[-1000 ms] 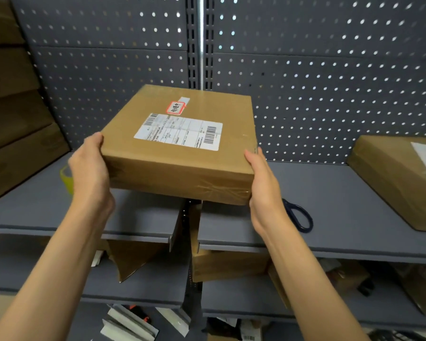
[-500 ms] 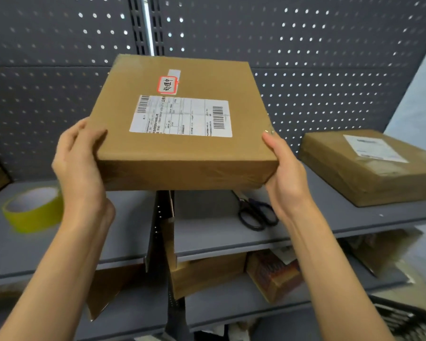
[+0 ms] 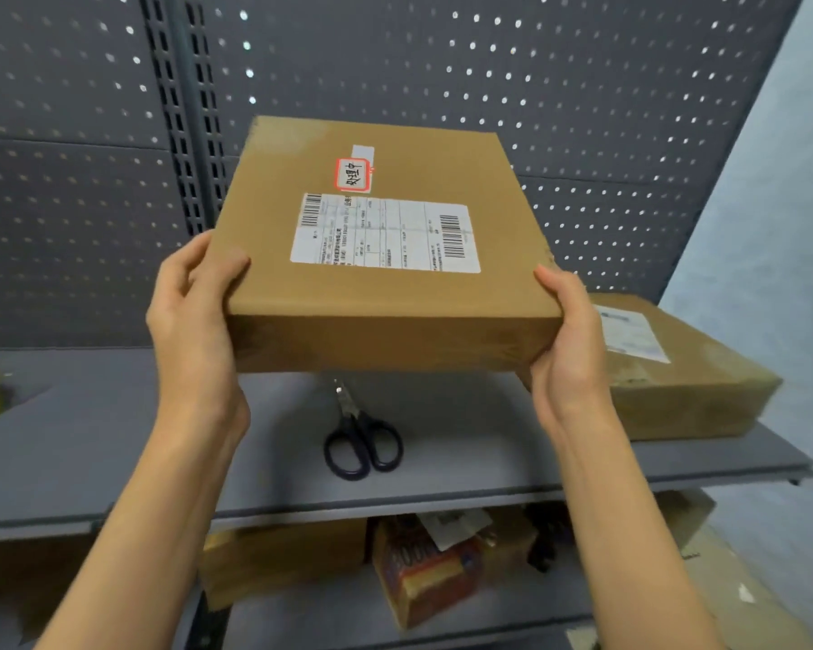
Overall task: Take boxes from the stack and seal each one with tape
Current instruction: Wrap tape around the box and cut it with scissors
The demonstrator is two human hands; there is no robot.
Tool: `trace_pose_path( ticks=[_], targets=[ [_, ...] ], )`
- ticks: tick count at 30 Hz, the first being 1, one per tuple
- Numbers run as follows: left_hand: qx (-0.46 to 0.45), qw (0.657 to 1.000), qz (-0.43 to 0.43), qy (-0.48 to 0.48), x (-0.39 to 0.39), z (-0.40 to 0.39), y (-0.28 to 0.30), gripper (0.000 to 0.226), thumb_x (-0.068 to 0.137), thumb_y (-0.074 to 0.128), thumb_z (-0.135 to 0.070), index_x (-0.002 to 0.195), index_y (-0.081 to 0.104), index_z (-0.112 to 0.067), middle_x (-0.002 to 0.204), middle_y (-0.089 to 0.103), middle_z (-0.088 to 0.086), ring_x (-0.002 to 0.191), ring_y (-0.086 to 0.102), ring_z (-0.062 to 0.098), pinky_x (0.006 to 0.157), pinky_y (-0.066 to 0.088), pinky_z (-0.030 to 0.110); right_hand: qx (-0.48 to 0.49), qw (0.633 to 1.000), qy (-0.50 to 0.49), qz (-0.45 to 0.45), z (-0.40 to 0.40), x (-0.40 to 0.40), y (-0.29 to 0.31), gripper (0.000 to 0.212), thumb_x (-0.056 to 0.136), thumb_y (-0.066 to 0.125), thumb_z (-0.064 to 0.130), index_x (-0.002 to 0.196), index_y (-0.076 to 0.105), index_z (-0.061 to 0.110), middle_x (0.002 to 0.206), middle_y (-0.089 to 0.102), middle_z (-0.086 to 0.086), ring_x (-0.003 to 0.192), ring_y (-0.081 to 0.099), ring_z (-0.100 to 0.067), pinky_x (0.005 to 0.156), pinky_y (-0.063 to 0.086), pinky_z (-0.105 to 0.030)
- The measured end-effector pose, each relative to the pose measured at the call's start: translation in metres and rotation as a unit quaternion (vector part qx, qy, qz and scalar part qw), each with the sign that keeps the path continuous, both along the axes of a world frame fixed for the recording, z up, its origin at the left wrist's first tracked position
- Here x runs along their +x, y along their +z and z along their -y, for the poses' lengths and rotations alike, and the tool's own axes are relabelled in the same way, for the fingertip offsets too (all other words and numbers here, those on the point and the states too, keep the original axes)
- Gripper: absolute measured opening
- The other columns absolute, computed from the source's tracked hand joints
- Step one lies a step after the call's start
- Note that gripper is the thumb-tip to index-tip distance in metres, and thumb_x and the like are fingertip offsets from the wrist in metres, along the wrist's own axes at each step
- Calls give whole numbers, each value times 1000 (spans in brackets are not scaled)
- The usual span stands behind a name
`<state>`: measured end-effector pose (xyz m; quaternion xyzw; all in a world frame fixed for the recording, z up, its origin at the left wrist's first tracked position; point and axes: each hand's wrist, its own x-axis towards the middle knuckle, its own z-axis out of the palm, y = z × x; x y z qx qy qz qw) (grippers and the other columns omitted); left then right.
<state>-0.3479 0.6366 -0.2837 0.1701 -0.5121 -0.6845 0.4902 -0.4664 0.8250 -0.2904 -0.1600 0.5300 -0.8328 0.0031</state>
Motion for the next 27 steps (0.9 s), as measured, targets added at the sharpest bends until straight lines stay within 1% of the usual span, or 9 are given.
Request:
trace_pose_path(
  ticks=[2, 5, 9, 12, 14, 17, 20, 23, 27],
  targets=[
    [4, 1000, -5, 0, -18, -27, 0, 28, 85, 62, -31, 113, 63, -31, 101, 66, -15, 90, 59, 4, 77, 42, 28, 0, 1000, -11, 0, -26, -16, 5, 38, 80, 58, 37, 115, 64, 24, 126, 63, 3, 121, 56, -16, 109, 37, -40],
    [11, 1000, -13, -8, -40, -64, 0, 26, 90, 58, -27, 116, 59, -28, 102, 64, -15, 85, 58, -1, 72, 43, 22, 22, 999, -43, 4, -61, -36, 15, 39, 82, 57, 39, 115, 66, 22, 123, 65, 3, 115, 59, -15, 98, 41, -35],
    [18, 1000, -9, -21, -62, -106, 6, 25, 91, 57, -28, 116, 57, -29, 101, 62, -17, 83, 57, -3, 70, 42, 18, 45, 997, -67, 9, -99, -58, 27, 19, 91, 51, 33, 96, 68, 27, 97, 70, 9, 85, 63, -6, 69, 46, -24],
    [18, 999, -5, -28, -74, -124, 11, 26, 91, 57, -27, 117, 57, -30, 99, 61, -19, 78, 56, -8, 66, 41, 15, 40, 995, -86, 18, -115, -69, 31, 16, 90, 52, 34, 87, 66, 28, 85, 68, 10, 70, 62, 0, 54, 46, -17],
    [9, 999, 1, -39, -81, -131, 14, 27, 91, 57, -27, 118, 57, -30, 105, 62, -17, 78, 57, -9, 66, 42, 16, 37, 995, -96, 18, -123, -75, 29, 17, 89, 53, 35, 85, 67, 27, 91, 68, 5, 79, 63, -5, 60, 47, -22],
    [2, 998, 4, -62, -92, -136, 18, 31, 91, 58, -25, 121, 56, -29, 119, 62, -10, 90, 58, 0, 73, 44, 22, 30, 993, -111, 25, -131, -82, 29, 18, 84, 57, 40, 84, 70, 27, 100, 69, 0, 92, 62, -15, 73, 47, -31],
    [4, 997, 9, -80, -104, -140, 17, 33, 91, 58, -25, 123, 55, -29, 121, 60, -11, 94, 56, 1, 76, 43, 23, 39, 990, -134, 16, -139, -89, 27, 20, 86, 58, 38, 94, 73, 27, 103, 71, 3, 97, 63, -15, 82, 47, -32],
    [7, 994, 22, -108, -116, -149, 13, 33, 91, 58, -28, 123, 52, -33, 124, 58, -10, 107, 56, 6, 83, 44, 27, 35, 986, -161, 20, -149, -100, 28, 34, 83, 61, 37, 111, 70, 21, 108, 70, 5, 100, 63, -14, 83, 48, -30],
    [9, 991, 54, -123, -132, -166, 8, 42, 91, 57, -32, 131, 47, -34, 134, 49, -5, 118, 51, 11, 84, 43, 29, 20, 982, -181, 45, -163, -115, 25, 34, 74, 68, 36, 104, 74, 21, 103, 72, 3, 97, 64, -17, 81, 50, -33]
  ],
)
